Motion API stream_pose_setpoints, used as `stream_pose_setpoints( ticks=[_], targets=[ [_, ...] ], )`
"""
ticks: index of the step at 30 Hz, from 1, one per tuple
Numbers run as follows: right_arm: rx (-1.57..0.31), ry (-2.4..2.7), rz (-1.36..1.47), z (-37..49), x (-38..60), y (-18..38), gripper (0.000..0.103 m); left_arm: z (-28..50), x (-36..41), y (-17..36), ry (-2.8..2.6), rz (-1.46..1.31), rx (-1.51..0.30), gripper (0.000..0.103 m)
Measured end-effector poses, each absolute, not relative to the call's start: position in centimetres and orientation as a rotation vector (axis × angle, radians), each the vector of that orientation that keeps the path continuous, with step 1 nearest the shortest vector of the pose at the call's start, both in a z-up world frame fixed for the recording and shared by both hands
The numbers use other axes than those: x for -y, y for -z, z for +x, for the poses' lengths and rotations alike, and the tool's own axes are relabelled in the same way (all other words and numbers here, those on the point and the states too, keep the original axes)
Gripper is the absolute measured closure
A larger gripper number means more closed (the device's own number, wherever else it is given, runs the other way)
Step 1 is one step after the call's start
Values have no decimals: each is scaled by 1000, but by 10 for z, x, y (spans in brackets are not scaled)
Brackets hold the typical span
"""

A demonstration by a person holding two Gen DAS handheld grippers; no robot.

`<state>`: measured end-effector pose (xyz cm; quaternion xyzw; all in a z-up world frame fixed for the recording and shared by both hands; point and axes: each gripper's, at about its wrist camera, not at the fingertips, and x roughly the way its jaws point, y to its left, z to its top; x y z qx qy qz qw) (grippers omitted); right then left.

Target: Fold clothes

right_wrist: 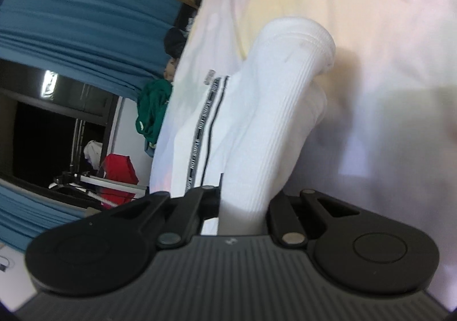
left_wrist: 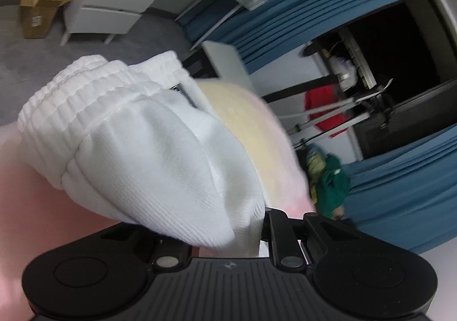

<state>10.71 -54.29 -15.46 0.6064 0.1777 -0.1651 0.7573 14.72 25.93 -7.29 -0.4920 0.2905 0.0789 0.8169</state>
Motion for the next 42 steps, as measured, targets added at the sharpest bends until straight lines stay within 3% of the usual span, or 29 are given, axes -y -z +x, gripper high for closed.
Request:
stream_pose_setpoints(
  ticks=[5, 9, 13, 18, 26, 31, 42],
  targets=[
    [-468, 350, 1362, 90, 549, 172, 92, 121, -256, 80, -214, -928, -719, 78],
    [-474, 343, 1391, 93, 549, 182, 89, 128, -239, 71, -246, -829, -738, 63],
    [-440, 335, 1438, 90, 557, 191, 76, 119, -216, 53, -286, -701, -742, 47],
    [-406, 355, 1366, 97, 569, 187, 75, 100, -160, 16, -332, -436, -656, 28],
    [-369, 392, 1223, 125, 568, 180, 76, 117, -90, 3, -286, -213, -584, 26],
    [-326, 437, 1261, 128, 568, 184, 86, 123, -63, 5, -258, -118, -557, 26],
    [-306, 490, 1173, 132, 559, 171, 91, 178, -40, 62, -232, -51, -697, 23]
  ],
)
